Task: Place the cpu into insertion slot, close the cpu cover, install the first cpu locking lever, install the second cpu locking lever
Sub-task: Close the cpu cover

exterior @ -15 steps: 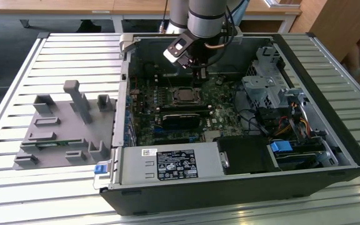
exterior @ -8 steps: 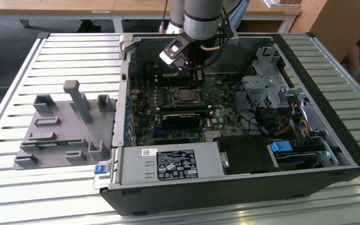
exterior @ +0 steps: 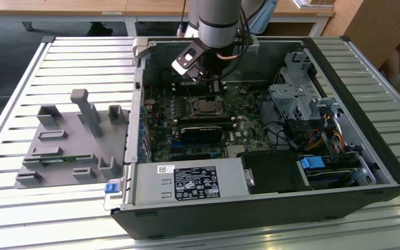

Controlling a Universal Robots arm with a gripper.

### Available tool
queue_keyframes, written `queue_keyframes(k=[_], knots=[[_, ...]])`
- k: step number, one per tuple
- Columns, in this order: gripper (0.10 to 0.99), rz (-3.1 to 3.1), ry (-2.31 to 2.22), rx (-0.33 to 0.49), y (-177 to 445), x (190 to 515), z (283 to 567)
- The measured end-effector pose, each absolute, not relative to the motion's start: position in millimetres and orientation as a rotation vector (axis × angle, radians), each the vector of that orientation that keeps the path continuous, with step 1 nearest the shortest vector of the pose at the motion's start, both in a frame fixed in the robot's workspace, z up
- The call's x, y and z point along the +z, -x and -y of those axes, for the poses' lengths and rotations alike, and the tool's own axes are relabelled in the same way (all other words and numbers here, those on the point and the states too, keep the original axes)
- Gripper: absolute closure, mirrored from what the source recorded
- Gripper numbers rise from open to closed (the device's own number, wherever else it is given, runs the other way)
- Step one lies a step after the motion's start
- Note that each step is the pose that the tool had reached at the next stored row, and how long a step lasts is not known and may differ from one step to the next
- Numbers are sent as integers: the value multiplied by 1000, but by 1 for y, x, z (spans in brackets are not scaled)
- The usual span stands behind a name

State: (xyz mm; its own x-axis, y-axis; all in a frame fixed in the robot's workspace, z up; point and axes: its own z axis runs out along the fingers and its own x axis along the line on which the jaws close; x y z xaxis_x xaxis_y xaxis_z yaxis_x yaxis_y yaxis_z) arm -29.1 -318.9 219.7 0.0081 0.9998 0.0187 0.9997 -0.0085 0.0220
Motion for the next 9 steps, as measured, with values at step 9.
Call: queue_keyframes(k=[9], knots=[[973, -2211, -2229, 47, 43, 213, 319]])
